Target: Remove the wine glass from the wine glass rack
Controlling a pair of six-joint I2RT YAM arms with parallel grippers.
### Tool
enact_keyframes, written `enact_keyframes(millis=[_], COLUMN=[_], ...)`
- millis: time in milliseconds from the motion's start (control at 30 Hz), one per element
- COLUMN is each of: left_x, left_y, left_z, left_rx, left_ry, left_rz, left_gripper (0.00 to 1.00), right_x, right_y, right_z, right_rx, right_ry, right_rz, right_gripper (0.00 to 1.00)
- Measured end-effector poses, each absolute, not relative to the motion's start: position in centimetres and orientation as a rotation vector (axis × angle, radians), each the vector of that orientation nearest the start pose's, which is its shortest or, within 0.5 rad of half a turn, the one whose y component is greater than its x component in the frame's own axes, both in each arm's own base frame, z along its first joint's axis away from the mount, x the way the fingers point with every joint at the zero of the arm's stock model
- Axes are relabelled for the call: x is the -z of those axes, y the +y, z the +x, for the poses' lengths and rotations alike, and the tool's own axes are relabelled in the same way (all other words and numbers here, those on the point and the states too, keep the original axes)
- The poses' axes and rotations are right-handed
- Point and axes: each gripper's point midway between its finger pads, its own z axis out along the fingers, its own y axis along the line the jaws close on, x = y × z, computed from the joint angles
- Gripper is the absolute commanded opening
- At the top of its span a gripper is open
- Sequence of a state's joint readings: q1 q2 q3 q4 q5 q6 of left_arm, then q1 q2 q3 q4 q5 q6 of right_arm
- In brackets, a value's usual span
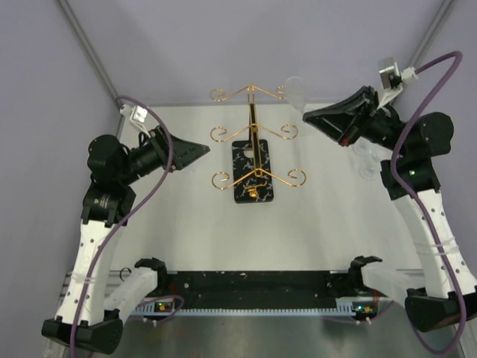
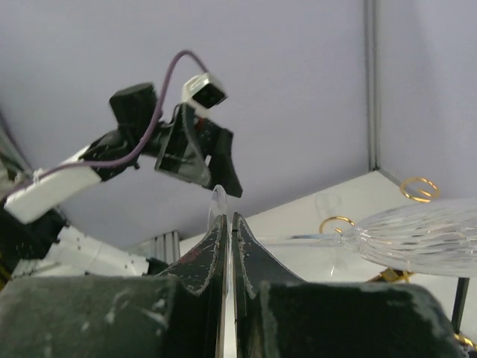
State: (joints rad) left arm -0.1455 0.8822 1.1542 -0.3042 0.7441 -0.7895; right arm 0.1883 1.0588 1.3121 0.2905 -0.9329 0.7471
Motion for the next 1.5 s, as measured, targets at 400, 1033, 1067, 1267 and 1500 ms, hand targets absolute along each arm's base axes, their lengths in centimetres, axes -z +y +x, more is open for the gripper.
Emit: enact_keyframes(millis=[400,1033,1067,1267,1500], left_x=[-43.9,-44.5,-44.4,-44.1,-43.7], left_y=[-19.5,-19.8,-19.9,-20.2,-20.7], left_z=[19.3,18.3,18.3,18.1,18.3], left_rx=[1.668,1.775,1.778,1.791,1.808], left_ry=[1.678,1.668,1.669,1.677,1.697], left_rz=[0.1,0.104,0.106,0.118,0.125], left_gripper=[0.7,0.71,0.71,0.71,0.7], right_x=[-50.8,-42.3,-42.1,-42.6,-43.1], right_y=[25.5,35.1,35.4,36.5,37.8], right_z=[11.3,13.5,13.6,13.7,14.1], right_rx=[-1.247,-0.926,-0.908,-0.836,-0.789], right_ry=[0.888,0.911,0.909,0.871,0.841], right_rz=[-1.138,-1.387,-1.391,-1.406,-1.414], right_gripper=[0.0,0.0,0.0,0.0,0.0])
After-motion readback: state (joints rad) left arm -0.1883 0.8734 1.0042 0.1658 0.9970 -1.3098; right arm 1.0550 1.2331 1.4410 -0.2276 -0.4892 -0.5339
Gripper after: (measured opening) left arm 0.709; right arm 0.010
